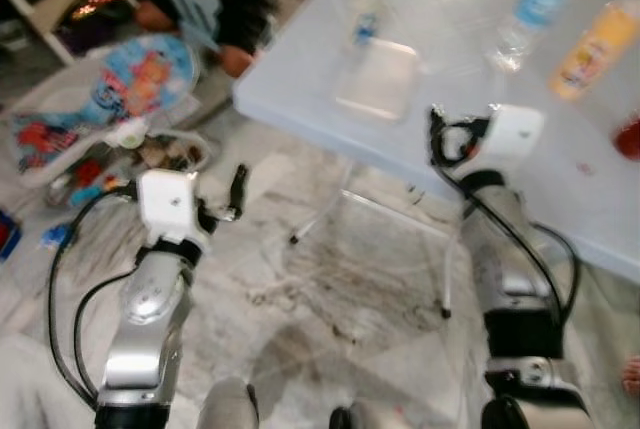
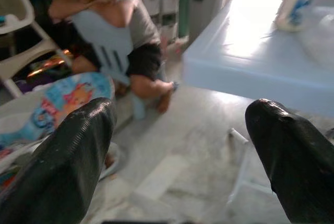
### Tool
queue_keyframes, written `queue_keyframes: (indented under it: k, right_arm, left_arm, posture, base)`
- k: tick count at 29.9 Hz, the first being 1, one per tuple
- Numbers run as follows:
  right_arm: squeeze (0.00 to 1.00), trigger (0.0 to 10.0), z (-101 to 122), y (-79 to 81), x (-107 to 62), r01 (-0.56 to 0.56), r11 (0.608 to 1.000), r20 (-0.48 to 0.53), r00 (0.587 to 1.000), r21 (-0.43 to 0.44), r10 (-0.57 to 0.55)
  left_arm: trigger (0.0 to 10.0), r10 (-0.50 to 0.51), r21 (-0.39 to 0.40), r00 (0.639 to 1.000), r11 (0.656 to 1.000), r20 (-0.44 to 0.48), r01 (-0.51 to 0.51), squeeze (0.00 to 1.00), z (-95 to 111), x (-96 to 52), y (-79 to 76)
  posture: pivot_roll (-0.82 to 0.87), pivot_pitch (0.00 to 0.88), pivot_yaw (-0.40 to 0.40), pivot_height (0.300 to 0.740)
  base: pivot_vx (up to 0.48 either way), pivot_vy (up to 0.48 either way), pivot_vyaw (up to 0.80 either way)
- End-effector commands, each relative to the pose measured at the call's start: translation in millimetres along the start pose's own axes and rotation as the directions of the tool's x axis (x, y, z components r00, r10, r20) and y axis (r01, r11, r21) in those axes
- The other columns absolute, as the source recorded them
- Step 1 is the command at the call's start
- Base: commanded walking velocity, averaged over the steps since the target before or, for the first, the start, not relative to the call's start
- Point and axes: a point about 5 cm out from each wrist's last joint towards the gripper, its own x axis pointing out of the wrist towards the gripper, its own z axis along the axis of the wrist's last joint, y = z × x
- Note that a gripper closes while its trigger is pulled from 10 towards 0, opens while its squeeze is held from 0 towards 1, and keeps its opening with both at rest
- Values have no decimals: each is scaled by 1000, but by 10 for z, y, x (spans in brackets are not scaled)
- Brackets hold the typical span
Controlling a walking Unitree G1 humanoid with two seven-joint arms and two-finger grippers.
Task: Restocking fridge
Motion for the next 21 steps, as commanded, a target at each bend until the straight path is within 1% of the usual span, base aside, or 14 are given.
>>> queue_keyframes:
  k: [1,13,19,21]
  right_arm:
    - [0,10000,21,-193,-29,55,998,7,998,-16,-55]
    - [0,10000,30,-191,-23,61,998,12,998,-11,-61]
    - [0,10000,-1,-230,-11,67,998,-9,998,20,-67]
    - [0,10000,-3,-252,7,80,996,-13,997,33,-80]
  left_arm:
    - [10000,-39,-17,999,999,34,40,0,66,30,-126]
    - [10000,-39,-16,999,999,32,39,0,63,34,-123]
    - [10000,-49,-21,998,999,32,50,0,68,32,-131]
    - [10000,-48,-11,998,999,32,48,0,73,25,-121]
  posture:
    - [62,133,-78,740]
    - [64,132,-78,740]
    - [68,134,-75,740]
    - [71,137,-74,740]
  base:
    - [424,0,0]
    - [396,0,0]
    - [344,0,0]
    - [364,0,0]
